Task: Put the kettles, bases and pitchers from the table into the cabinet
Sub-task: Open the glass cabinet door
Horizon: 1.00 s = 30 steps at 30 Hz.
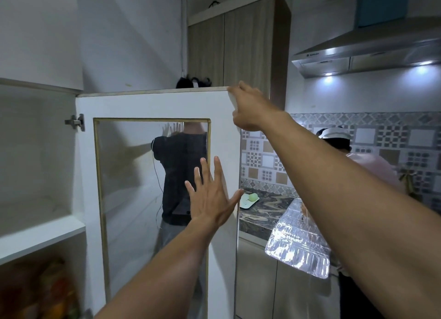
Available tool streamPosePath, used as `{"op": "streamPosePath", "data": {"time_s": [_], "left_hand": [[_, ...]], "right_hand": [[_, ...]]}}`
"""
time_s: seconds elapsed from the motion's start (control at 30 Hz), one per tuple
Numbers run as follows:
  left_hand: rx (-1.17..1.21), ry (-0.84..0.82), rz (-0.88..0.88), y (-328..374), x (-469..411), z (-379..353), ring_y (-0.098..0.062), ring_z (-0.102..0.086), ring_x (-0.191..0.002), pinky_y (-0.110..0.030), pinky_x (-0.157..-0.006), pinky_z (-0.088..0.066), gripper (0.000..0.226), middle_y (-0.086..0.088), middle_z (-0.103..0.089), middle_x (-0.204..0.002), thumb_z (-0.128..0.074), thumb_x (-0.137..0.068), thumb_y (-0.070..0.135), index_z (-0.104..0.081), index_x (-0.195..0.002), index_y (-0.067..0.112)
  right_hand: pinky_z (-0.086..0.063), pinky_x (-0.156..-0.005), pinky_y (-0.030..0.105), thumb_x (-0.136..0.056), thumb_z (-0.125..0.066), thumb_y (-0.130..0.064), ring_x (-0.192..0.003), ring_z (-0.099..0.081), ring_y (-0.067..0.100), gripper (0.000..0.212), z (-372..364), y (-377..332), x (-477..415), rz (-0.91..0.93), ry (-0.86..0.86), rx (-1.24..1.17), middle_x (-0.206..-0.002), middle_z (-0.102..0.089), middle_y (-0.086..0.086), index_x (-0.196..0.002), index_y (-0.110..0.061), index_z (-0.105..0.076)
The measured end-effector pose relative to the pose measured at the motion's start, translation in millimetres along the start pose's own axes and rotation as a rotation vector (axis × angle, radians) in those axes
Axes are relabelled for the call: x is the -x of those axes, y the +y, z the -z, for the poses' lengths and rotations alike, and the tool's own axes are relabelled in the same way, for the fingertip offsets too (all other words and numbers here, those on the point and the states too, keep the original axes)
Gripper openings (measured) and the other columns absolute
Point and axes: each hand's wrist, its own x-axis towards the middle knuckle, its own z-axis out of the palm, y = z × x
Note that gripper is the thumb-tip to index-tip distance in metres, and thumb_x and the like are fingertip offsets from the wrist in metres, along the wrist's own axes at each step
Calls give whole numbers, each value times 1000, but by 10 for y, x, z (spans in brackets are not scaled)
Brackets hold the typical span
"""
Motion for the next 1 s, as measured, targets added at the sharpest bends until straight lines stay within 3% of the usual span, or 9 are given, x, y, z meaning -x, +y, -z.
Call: {"op": "streamPosePath", "data": {"time_s": [0.1, 0.17, 0.23, 0.5, 0.77, 1.0], "left_hand": [[-32, 7, -27, -131, -1, 162, -35, 7, -151, -59, -117, -3, 95, -9, 17, -163, -19, -83, 84, 18, -153, 32], [-33, 33, -4, -292, 4, 316, -34, 4, -151, -59, -118, -7, 85, -11, 12, -164, -20, -91, 74, 14, -155, 30], [-65, 63, 24, -518, 12, 483, -34, 1, -151, -58, -119, -11, 77, -13, 7, -164, -22, -97, 64, 10, -156, 27], [-335, 93, 168, -1670, 372, 1259, -37, -2, -150, -59, -119, -9, 70, -13, 4, -164, -26, -100, 49, 5, -156, 22], [-594, 143, 524, -2936, 1458, 2394, -38, -6, -150, -59, -118, -9, 70, -16, -7, -163, -32, -99, 46, -3, -156, 18], [-746, 174, 784, -3577, 2537, 3319, -34, 1, -151, -58, -119, -5, 70, -14, -1, -164, -30, -99, 47, -1, -157, 22]], "right_hand": [[-1, -120, 63, -91, -55, -5, -154, 2, 37, 74, 26, -92, 31, 7, 49, 61, -168, -7, 9, -157, -21, -26], [4, -120, 63, -90, -54, -6, -154, 6, 36, 71, -13, -233, 33, 74, 140, 95, -168, -7, 11, -155, -19, -30], [2, -121, 62, -89, -57, -10, -155, 4, 34, 70, -94, -424, 34, 147, 184, 100, -168, -9, 11, -154, -18, -32], [-7, -122, 60, -93, -46, -11, -154, -3, 33, 67, -675, -1414, 74, 281, 13, -125, -167, -11, 13, -156, -15, -23], [-18, -119, 60, -95, -50, -28, -151, -16, 32, 63, -1240, -3158, 356, 524, -95, -383, -161, -23, 13, -153, -16, -28], [-10, -122, 59, -97, -50, -33, -154, -11, 31, 68, -1382, -4706, 899, 719, -244, -590, -166, -14, 13, -157, -20, -21]]}}
